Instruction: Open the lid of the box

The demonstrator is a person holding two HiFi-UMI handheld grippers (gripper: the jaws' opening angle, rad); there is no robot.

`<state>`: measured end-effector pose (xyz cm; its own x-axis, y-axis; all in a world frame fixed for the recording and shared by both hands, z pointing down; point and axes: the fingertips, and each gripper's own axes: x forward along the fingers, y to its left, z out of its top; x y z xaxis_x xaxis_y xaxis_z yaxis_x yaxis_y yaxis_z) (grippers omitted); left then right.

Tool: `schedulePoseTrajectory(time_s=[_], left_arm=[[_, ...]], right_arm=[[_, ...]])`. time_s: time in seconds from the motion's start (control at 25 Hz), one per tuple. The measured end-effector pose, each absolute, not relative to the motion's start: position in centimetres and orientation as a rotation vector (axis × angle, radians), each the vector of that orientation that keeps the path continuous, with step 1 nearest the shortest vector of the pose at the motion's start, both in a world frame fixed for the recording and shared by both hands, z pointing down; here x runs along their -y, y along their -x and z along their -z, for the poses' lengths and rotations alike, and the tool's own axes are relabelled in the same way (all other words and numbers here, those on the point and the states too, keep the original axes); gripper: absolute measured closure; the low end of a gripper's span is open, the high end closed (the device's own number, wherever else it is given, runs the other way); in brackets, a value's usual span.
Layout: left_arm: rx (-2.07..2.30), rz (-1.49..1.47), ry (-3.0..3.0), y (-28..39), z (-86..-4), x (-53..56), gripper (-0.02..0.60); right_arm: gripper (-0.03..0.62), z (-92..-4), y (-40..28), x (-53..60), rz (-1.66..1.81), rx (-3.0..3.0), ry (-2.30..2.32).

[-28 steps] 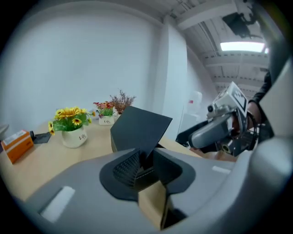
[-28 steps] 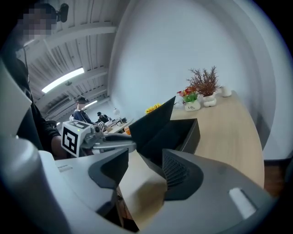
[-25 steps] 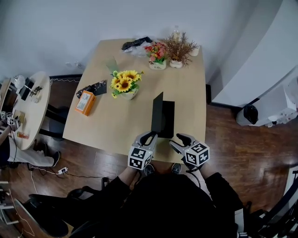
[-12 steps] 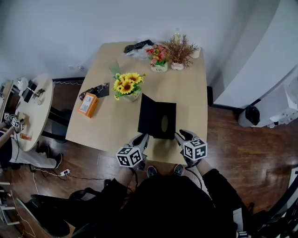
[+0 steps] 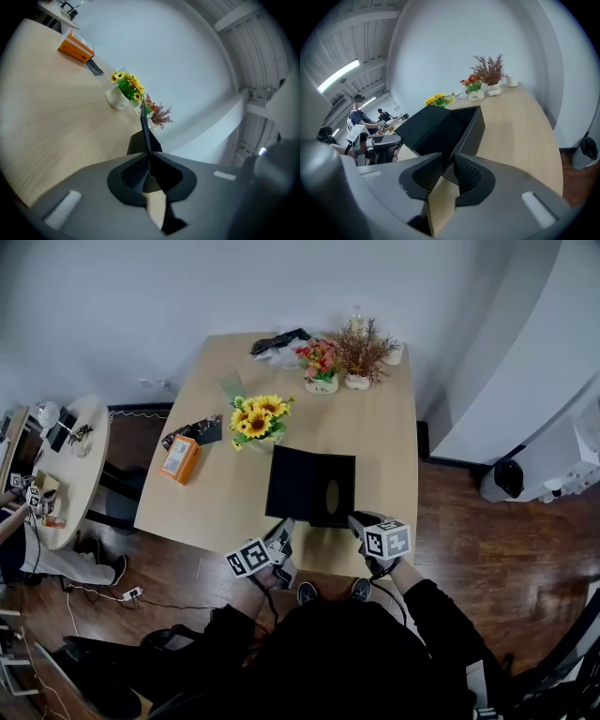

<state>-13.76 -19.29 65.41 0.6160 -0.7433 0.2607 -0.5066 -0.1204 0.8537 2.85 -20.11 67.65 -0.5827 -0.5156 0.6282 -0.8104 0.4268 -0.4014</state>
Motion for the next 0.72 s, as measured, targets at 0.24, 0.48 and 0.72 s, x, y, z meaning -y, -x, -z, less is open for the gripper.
schedulePoseTrajectory(time_s=[0.24, 0.48, 0.72], left_arm=[[1.057, 0.222, -1.744, 14.5, -66.6, 18.4, 0.565], [1.089, 0.136, -1.837, 13.9, -64.1, 16.0, 0.546], [1.238, -0.027, -2.295, 10.5, -53.3, 17.6, 0.548]], right_arm=[[0.516, -67.7, -2.7, 20.3, -0.988, 2.272, -1.105], [0.520, -64.3, -4.0, 20.5, -0.878, 2.344, -1.208], [0.532, -55.2, -4.8, 19.9, -0.697, 2.534, -1.328]])
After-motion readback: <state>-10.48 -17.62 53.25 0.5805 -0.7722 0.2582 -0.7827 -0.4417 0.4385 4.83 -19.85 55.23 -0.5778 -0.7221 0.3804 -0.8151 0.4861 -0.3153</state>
